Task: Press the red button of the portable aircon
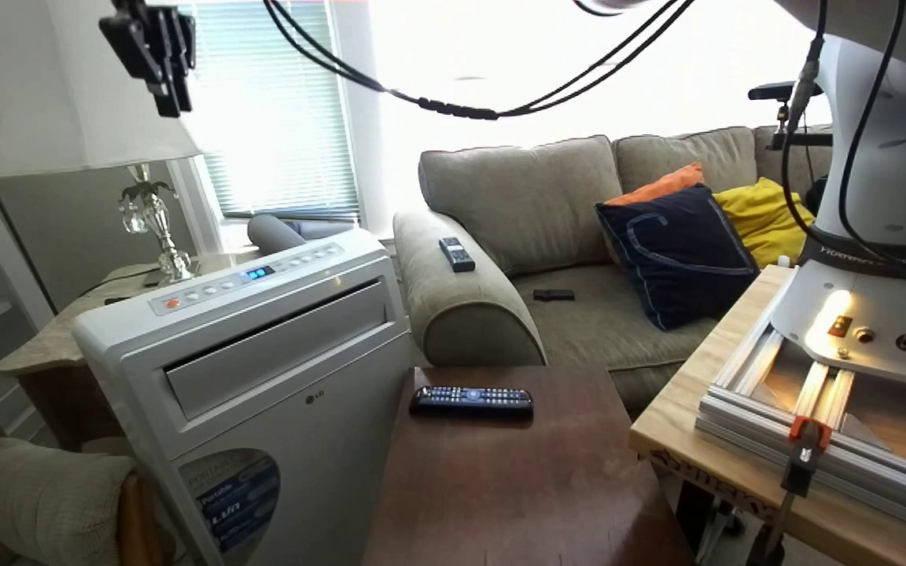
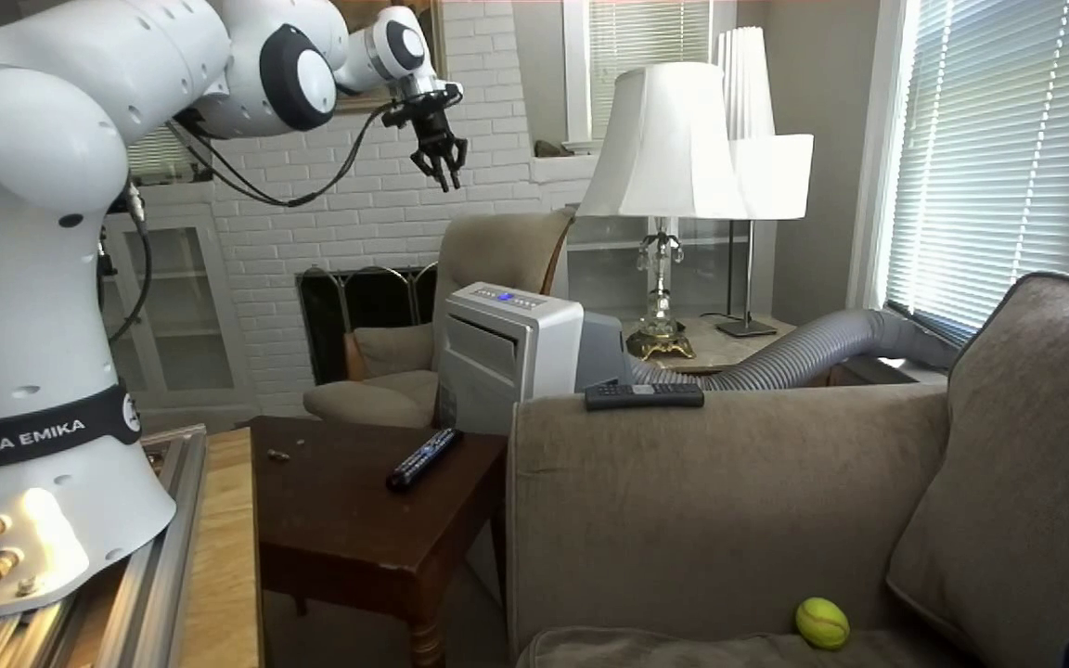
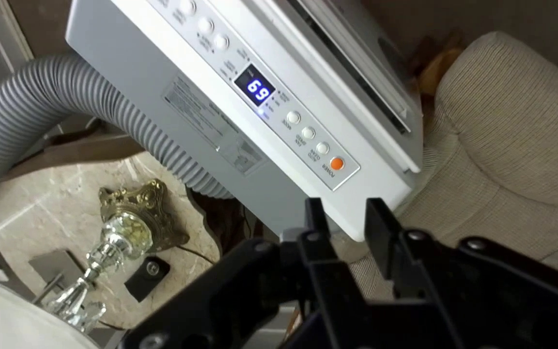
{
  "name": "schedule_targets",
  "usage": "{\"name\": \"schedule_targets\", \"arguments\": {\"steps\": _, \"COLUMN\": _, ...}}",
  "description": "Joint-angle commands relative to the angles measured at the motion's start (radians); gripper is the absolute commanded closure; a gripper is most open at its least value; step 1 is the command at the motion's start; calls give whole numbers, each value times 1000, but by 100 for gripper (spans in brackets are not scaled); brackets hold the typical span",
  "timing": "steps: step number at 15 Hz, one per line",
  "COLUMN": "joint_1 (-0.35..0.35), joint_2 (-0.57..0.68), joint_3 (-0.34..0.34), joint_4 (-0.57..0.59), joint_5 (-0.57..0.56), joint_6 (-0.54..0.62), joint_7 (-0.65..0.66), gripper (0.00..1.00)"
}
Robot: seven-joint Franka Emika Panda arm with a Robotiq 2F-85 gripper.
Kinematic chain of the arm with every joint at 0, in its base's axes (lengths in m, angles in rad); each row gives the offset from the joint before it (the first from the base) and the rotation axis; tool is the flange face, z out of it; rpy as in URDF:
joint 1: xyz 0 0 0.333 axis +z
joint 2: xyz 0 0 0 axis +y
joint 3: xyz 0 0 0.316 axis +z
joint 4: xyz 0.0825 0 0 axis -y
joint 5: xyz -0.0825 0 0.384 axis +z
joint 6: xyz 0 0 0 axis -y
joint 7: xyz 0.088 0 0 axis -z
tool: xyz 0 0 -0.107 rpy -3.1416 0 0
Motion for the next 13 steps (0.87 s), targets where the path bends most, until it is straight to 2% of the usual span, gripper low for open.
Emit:
{"name": "schedule_targets", "arguments": {"steps": 1, "joint_1": -9, "joint_2": -102, "joint_3": 19, "joint_4": -29, "joint_5": 45, "joint_6": -170, "joint_7": 85, "gripper": 40}}
{"name": "schedule_targets", "arguments": {"steps": 6, "joint_1": -13, "joint_2": -183, "joint_3": 19, "joint_4": -9, "joint_5": 80, "joint_6": -301, "joint_7": 337, "gripper": 4}}
{"name": "schedule_targets", "arguments": {"steps": 8, "joint_1": -17, "joint_2": -207, "joint_3": 14, "joint_4": -4, "joint_5": 82, "joint_6": -321, "joint_7": 434, "gripper": 0}}
{"name": "schedule_targets", "arguments": {"steps": 12, "joint_1": -45, "joint_2": -246, "joint_3": 15, "joint_4": 2, "joint_5": 99, "joint_6": -301, "joint_7": 606, "gripper": 0}}
{"name": "schedule_targets", "arguments": {"steps": 13, "joint_1": -23, "joint_2": -227, "joint_3": 5, "joint_4": -5, "joint_5": 57, "joint_6": -293, "joint_7": 528, "gripper": 0}}
